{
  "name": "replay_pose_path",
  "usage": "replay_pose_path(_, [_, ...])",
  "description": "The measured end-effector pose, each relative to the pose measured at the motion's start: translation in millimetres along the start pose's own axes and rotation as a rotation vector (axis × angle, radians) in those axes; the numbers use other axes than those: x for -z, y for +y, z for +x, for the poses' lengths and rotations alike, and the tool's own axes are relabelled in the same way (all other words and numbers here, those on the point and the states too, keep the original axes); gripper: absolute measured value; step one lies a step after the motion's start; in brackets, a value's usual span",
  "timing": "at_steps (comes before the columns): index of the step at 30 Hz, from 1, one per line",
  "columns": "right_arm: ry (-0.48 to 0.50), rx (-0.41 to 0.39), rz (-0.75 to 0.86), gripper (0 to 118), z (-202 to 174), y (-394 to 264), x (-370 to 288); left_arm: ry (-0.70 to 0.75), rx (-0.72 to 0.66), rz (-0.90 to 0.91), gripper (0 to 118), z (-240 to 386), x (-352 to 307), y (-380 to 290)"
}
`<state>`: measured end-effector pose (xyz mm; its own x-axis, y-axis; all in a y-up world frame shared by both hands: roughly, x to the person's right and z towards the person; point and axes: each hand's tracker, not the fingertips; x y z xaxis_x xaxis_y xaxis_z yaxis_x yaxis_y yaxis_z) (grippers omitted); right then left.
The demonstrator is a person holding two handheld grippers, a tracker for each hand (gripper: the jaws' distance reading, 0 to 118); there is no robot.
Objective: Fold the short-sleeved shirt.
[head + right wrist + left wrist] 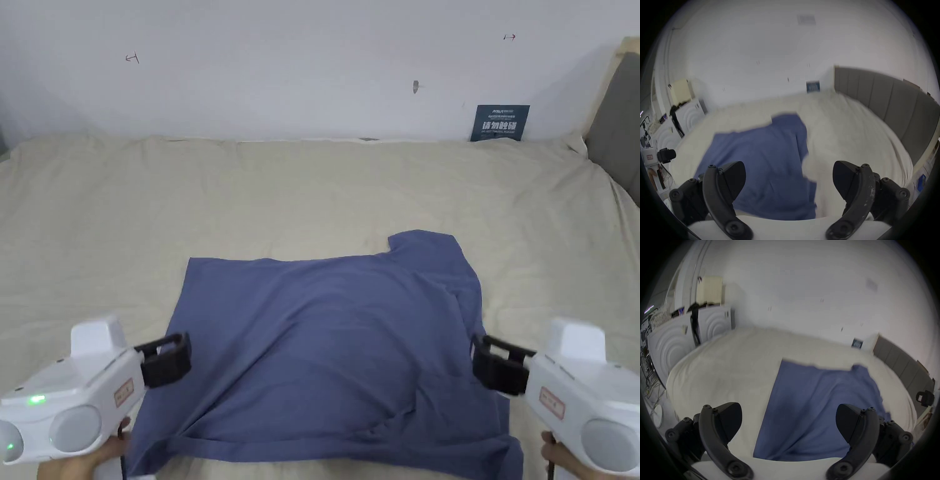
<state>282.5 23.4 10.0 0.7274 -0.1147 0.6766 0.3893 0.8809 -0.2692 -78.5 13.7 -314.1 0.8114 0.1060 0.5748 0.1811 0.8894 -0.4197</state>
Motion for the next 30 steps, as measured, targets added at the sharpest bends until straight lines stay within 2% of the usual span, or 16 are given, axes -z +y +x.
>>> replay_pose_path(5, [-0.021, -0.047, 0.225, 108, -32.8, 42.9, -35.8, -0.014, 0.035, 0.223, 114, 31.1, -25.4, 41.1])
replay_pose_path(7, [-0.022, -0.079, 0.281, 98, -42.7, 49.5, -46.1, -0.003, 0.043, 0.288, 110, 40.4, -31.4, 49.3])
replay_pose_path(9, [-0.034, -0.119, 0.32, 78, -51.1, 53.5, -52.1, 0.006, 0.047, 0.342, 98, 48.5, -37.4, 53.9])
replay_pose_path(10, [-0.044, -0.136, 0.333, 66, -55.4, 53.9, -54.8, 0.008, 0.048, 0.367, 86, 50.9, -39.9, 54.0])
replay_pose_path(11, [-0.049, -0.159, 0.346, 45, -59.8, 53.6, -57.1, 0.004, 0.062, 0.398, 61, 53.5, -42.2, 53.8])
replay_pose_path(13, [-0.064, -0.192, 0.355, 11, -64.3, 52.8, -60.0, 0.019, 0.091, 0.421, 11, 59.8, -45.6, 52.3])
replay_pose_path(14, [-0.059, -0.201, 0.364, 3, -66.6, 51.0, -61.3, 0.029, 0.101, 0.416, 1, 61.8, -45.6, 51.7])
replay_pose_path(17, [-0.035, -0.212, 0.382, 1, -66.3, 46.6, -64.8, -0.017, 0.097, 0.393, 0, 61.0, -45.2, 50.2])
replay_pose_path(23, [-0.031, -0.195, 0.373, 1, -65.3, 43.1, -64.0, -0.013, 0.099, 0.35, 0, 51.4, -41.6, 43.7])
replay_pose_path(30, [-0.031, -0.184, 0.339, 1, -56.9, 37.4, -57.7, 0.004, 0.139, 0.076, 0, 11.9, -23.4, 3.8])
